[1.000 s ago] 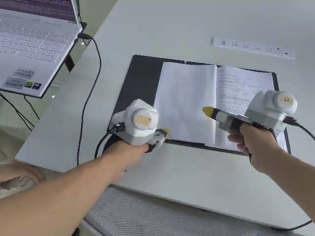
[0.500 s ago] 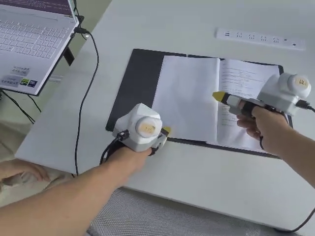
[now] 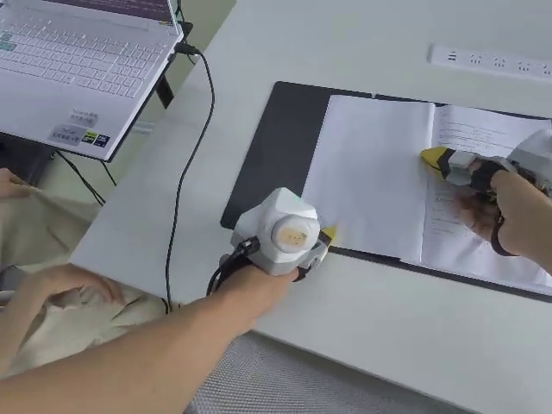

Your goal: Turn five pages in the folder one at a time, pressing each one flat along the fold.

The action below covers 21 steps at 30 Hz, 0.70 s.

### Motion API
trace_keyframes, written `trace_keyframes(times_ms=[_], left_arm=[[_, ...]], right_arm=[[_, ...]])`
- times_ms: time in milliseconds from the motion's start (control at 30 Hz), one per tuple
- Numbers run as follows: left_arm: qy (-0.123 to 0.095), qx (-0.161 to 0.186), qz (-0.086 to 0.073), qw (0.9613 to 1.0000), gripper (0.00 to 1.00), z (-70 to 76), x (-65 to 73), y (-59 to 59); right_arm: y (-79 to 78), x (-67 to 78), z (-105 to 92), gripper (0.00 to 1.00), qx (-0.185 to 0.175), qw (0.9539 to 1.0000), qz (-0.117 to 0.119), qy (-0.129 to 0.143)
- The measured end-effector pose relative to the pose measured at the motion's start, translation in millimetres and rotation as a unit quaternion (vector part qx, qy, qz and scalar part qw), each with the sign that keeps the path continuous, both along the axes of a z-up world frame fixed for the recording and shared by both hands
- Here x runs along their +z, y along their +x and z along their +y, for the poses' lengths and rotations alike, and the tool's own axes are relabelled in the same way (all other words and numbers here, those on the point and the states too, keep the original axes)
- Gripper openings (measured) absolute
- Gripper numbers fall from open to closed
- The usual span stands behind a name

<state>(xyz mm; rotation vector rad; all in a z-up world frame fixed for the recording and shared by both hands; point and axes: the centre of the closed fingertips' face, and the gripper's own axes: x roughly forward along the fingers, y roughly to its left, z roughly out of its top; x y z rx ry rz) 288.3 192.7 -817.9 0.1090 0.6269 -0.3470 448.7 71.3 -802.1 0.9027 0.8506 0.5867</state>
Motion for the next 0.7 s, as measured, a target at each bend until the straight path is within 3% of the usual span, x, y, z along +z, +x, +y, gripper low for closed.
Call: trace_keyframes(times_ms=[67, 300, 467, 700], left_arm=[[0.0, 0.001, 0.0, 1.0, 0.23, 0.0, 0.0, 0.0], [-0.003, 0.003, -0.001, 1.0, 0.23, 0.2, -0.1, 0.0], [-0.002, 0.002, 0.0, 1.0, 0.23, 0.1, 0.1, -0.2], [-0.003, 0.002, 0.0, 1.0, 0.23, 0.0, 0.0, 0.1]], right_arm=[[6.9, -0.9, 0.9, 0.0, -0.007, 0.9999, 0.006, 0.005], [32.2, 0.3, 4.9, 0.0, -0.011, 0.9998, 0.001, -0.016], [50.2, -5.5, 2.6, 0.0, -0.043, 0.9987, 0.026, 0.006], [80.4, -4.9, 3.4, 0.0, -0.067, 0.9977, 0.012, -0.006]])
